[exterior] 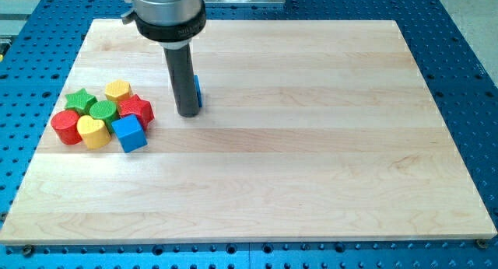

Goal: Push the triangle into the group of blocks

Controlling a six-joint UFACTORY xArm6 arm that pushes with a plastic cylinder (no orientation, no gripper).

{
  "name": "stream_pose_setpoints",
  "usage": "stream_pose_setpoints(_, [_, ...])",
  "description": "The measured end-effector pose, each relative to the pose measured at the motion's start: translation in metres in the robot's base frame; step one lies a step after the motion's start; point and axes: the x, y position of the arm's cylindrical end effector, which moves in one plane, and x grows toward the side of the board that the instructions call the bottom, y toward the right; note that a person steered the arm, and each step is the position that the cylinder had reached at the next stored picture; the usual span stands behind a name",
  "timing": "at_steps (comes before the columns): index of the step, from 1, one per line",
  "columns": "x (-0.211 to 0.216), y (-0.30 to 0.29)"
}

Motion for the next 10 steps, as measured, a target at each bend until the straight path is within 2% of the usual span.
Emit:
stream_pose_setpoints(1, [0.005, 0.031])
stream_pose_setpoints(2, [-0.020, 0.064])
stream_pose_setpoints(3, [-0.032, 0.063])
stream_pose_setpoints(5, [-0.032, 0.006])
stream_pose_setpoints(7, [-0.046, -0.014])
stream_pose_setpoints(9, [-0.023, -0.052])
stream_pose_setpoints(10, [-0.022, -0.049])
